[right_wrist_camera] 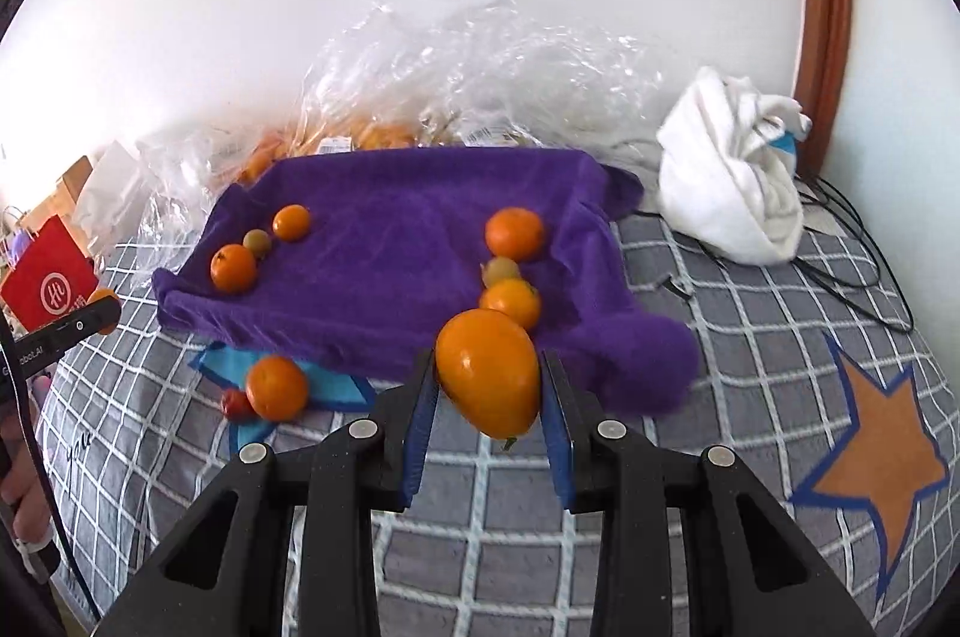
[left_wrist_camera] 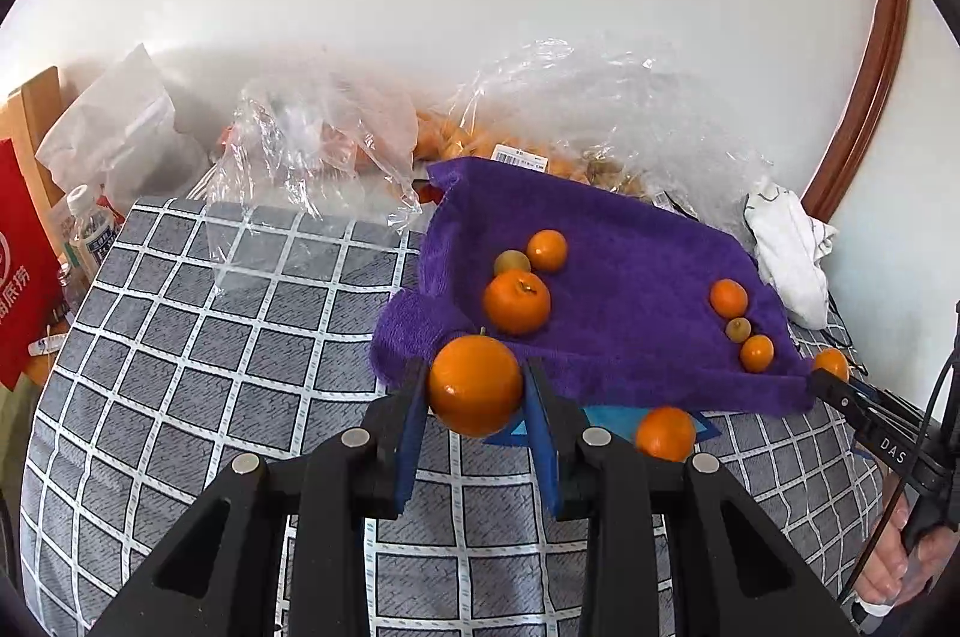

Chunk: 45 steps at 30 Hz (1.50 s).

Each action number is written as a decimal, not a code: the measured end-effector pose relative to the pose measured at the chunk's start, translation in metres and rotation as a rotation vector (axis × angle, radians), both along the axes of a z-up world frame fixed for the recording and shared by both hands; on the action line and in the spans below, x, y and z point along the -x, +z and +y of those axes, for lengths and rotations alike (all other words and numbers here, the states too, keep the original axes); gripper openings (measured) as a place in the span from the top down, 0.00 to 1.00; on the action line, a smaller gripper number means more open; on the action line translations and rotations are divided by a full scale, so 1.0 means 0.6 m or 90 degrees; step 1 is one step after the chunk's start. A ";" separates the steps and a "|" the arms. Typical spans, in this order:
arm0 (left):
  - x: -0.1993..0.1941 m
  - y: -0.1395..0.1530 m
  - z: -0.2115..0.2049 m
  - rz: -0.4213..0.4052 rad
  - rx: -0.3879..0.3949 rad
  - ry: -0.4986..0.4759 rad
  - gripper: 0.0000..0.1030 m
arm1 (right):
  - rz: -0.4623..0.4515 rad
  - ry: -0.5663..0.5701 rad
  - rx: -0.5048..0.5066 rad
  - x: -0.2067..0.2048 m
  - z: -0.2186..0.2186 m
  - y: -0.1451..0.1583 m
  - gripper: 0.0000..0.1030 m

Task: Organize fruits
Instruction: 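Carry both held fruits over the purple towel, then open both tools to drop the fruits onto the purple towel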

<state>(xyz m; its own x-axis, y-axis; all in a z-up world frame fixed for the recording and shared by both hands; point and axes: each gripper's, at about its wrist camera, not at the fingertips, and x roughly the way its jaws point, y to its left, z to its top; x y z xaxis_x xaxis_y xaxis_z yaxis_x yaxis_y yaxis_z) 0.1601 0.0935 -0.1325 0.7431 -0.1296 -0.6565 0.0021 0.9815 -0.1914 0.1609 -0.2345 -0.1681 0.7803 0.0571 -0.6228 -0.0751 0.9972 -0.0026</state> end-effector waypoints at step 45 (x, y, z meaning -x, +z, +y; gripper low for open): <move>-0.232 -0.063 -0.159 0.112 -0.065 -0.071 0.71 | 0.044 -0.032 -0.031 -0.112 -0.009 -0.001 0.56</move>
<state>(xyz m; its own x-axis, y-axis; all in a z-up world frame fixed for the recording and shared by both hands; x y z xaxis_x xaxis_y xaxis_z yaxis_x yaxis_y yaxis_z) 0.2993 -0.0019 -0.1705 0.6003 -0.1300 -0.7891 0.0866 0.9915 -0.0975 0.2282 -0.2399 -0.1688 0.7379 0.0510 -0.6729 -0.0240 0.9985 0.0493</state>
